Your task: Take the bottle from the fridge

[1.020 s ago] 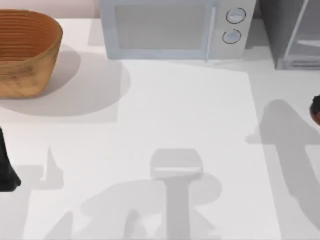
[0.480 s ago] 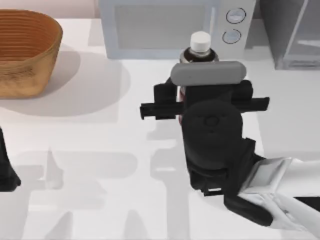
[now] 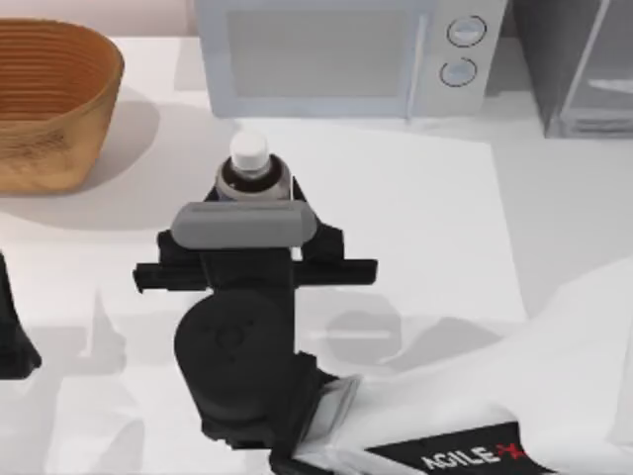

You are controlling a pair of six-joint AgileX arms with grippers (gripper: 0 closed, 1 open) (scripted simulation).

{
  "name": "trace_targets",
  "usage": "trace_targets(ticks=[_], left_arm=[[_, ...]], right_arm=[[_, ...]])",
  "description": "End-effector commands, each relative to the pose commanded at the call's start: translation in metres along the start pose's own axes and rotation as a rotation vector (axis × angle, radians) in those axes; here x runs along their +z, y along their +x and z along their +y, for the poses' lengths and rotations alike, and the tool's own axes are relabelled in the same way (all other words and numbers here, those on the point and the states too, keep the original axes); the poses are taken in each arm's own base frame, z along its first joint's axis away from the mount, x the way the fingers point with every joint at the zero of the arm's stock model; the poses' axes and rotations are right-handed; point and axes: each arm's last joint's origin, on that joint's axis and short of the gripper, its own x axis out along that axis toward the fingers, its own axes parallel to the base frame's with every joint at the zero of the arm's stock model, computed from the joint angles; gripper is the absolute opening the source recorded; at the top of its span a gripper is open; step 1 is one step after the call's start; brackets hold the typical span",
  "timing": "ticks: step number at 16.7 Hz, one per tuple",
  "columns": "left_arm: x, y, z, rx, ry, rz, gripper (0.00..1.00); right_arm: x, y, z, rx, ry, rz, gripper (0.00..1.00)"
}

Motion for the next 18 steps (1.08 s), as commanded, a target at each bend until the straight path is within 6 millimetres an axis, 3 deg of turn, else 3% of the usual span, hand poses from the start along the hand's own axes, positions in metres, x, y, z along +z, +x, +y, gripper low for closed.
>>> trace_targets(ticks=[6, 13, 18], left_arm=[[0.000, 0.000, 0.000, 0.000, 0.000, 0.000, 1.00], [0.000, 0.000, 0.000, 0.000, 0.000, 0.000, 1.00], [0.000, 0.000, 0.000, 0.000, 0.000, 0.000, 1.00]], right_arm=[[-0.002, 0.002, 0.000, -0.002, -0.002, 0.001, 0.00], [-0.038, 0.045, 0.002, -0.002, -0.004, 0.002, 0.00], [-0.042, 0.050, 0.002, -0.001, 0.001, -0.001, 0.00]])
